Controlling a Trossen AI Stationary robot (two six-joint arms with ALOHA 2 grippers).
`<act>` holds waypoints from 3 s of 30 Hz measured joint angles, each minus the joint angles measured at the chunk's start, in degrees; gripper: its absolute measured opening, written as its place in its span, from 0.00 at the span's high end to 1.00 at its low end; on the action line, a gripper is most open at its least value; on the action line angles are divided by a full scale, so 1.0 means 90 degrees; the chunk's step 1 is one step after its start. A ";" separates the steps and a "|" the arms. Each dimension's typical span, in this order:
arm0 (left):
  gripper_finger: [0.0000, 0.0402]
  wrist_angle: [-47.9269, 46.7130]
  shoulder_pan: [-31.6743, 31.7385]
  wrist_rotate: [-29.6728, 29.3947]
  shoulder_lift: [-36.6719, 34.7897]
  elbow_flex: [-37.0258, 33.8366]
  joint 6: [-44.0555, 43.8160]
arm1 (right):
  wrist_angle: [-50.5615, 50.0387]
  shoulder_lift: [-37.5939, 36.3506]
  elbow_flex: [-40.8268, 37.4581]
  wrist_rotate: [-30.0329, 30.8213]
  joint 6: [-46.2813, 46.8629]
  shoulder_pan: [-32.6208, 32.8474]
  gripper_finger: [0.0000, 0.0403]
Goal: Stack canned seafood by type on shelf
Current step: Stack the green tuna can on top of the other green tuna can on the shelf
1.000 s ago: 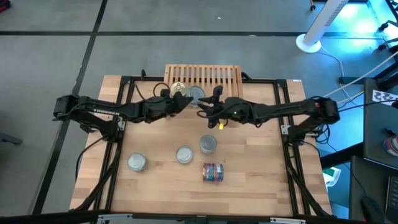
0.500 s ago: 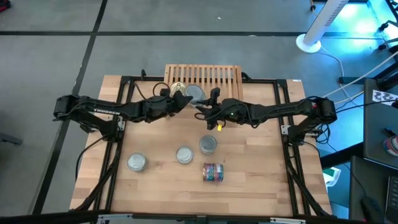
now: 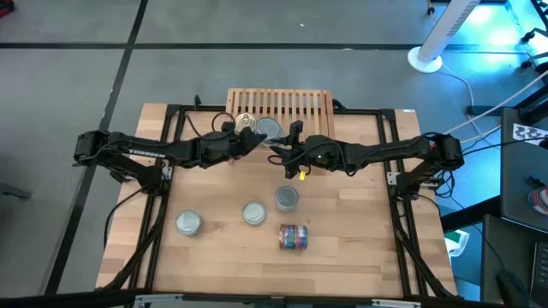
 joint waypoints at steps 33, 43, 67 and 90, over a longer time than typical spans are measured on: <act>0.54 -0.0007 0.0010 0.0001 0.0000 -0.0007 0.0192 | -0.0005 -0.0005 0.0000 0.0017 -0.0017 0.0000 0.71; 0.54 -0.0010 0.0078 0.0095 0.0000 -0.0007 0.0190 | -0.0007 -0.0005 0.0000 0.0019 -0.0022 0.0000 0.71; 0.54 0.0015 0.0078 0.0087 0.0000 -0.0007 0.0280 | -0.0727 -0.0532 0.0000 0.0115 0.0504 0.0005 0.71; 0.54 0.0002 0.0078 0.0073 0.0000 -0.0007 0.0202 | -0.0850 -0.0522 0.0001 0.0114 0.0505 0.0001 0.71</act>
